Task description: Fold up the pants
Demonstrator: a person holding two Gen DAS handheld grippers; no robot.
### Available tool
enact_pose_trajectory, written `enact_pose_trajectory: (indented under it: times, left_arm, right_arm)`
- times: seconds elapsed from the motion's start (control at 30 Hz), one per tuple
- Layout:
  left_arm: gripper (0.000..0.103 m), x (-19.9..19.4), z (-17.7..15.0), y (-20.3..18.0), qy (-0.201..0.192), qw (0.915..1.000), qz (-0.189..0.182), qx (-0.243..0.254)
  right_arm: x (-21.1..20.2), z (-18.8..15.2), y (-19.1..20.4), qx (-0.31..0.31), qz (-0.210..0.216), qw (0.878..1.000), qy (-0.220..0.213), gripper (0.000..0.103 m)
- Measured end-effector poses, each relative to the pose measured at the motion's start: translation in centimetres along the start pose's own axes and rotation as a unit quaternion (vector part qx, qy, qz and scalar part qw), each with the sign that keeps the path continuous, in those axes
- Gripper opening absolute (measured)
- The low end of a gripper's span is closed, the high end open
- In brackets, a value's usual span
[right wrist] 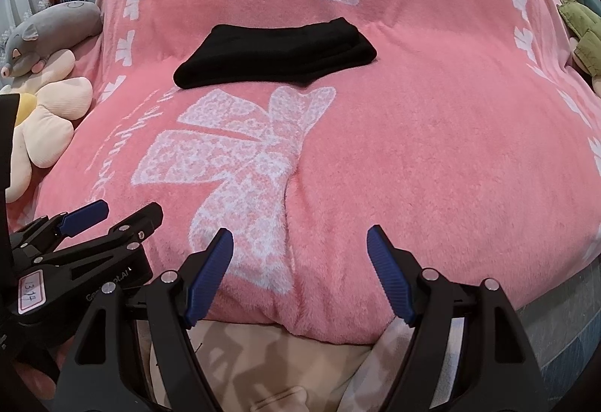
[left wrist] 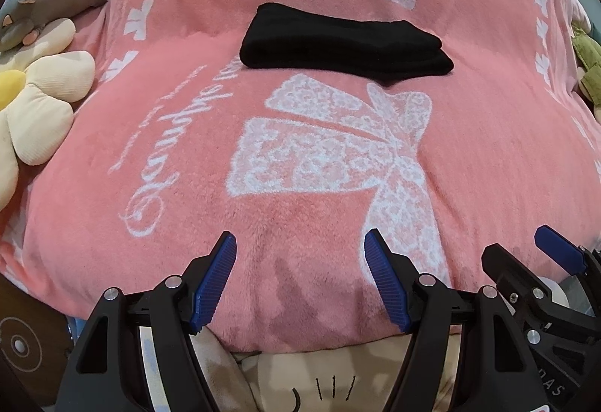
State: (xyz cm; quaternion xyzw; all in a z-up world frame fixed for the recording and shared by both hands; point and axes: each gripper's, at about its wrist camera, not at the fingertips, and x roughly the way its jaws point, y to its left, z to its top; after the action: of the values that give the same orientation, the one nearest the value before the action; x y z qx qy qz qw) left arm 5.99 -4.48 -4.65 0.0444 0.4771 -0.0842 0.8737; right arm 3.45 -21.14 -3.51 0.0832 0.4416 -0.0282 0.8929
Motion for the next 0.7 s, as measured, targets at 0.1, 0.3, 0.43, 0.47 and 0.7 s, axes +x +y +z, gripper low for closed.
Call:
enact_pose_trajectory:
  times: [0.1,0.3,0.43,0.47,0.7]
  left_arm:
    - [0.068,0.18,0.02,0.18,0.006,1.0,-0.006,-0.004]
    - [0.071,-0.12,-0.15,0.08,-0.003,0.9997,-0.024,-0.009]
    - [0.071,0.08,-0.25,0.34,-0.001,0.9989,-0.043,-0.021]
    - [0.072,0.06,-0.3,0.29,-0.004,0.9991,-0.037,-0.02]
    - [0.072,-0.29,-0.69,-0.21,-0.018,0.9998,-0.01,-0.002]
  right_arm:
    - [0.02,-0.16,0.08,0.001,-0.002,1.0,0.001,0.072]
    - [-0.01,-0.37,0.03,0.006,-0.004,1.0,0.002,0.072]
    - [-0.14,-0.6,-0.22,0.009,-0.005,1.0,0.004,0.072]
    - [-0.06,-0.36,-0.25,0.009,-0.006,1.0,0.004,0.072]
    - [-0.09,-0.41,-0.46,0.009,-0.007,1.0,0.007,0.072]
